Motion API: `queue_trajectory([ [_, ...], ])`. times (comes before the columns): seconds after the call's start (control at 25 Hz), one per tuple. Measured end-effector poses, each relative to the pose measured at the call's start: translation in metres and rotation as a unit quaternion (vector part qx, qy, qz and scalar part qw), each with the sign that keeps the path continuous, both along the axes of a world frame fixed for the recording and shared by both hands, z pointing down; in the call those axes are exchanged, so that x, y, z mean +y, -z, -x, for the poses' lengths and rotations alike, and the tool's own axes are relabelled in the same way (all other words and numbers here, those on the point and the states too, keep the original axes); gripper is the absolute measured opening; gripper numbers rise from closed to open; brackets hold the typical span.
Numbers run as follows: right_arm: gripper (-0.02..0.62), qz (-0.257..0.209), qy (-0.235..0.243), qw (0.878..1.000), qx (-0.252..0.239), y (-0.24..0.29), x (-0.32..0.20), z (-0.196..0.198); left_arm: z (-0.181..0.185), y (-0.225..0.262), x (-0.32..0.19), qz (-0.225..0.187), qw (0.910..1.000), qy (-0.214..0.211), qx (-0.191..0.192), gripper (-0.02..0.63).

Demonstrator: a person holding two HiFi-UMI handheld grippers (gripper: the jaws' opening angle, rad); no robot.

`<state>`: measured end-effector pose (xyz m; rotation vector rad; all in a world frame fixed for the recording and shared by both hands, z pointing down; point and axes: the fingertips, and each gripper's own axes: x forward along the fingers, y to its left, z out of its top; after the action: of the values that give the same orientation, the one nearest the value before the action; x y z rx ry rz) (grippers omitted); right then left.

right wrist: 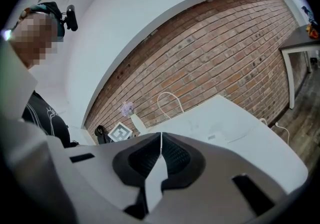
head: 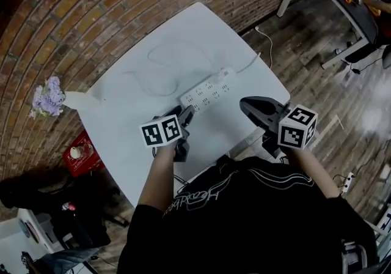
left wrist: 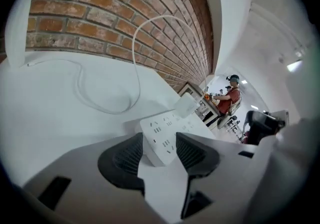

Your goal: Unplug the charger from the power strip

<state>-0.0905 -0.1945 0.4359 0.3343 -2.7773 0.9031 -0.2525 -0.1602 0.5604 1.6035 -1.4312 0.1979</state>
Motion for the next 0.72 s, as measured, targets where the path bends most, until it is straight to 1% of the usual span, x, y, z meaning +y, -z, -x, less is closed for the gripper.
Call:
queue_trajectory([
  [0.08,-0.002,0.0,0.0,1.0,0.004,-0.002,-0.001,0.004,0.002,-0.01,-0.004,0.012,0.9998,0.003,0.016,0.204],
  [0.2,-0.002,0.003,-0.004,1.0,0.005,-0.005,-0.004,0.009,0.007,-0.019,-0.01,0.021,0.9994,0.013,0.026,0.198],
  [0.4,-0.002,0.006,-0.01,1.0,0.012,-0.009,-0.008,0.01,0.007,-0.026,-0.014,0.03,0.9993,0.017,0.018,0.169],
  [0.56,-0.002,-0.008,-0.013,1.0,0.026,-0.017,-0.015,0.014,0.008,-0.027,-0.014,0.034,0.9988,0.022,0.027,0.169],
  [0.72,-0.002,-0.033,-0.025,0.998,0.046,-0.032,-0.029,0.02,0.008,-0.029,-0.015,0.037,0.998,0.028,0.042,0.173],
])
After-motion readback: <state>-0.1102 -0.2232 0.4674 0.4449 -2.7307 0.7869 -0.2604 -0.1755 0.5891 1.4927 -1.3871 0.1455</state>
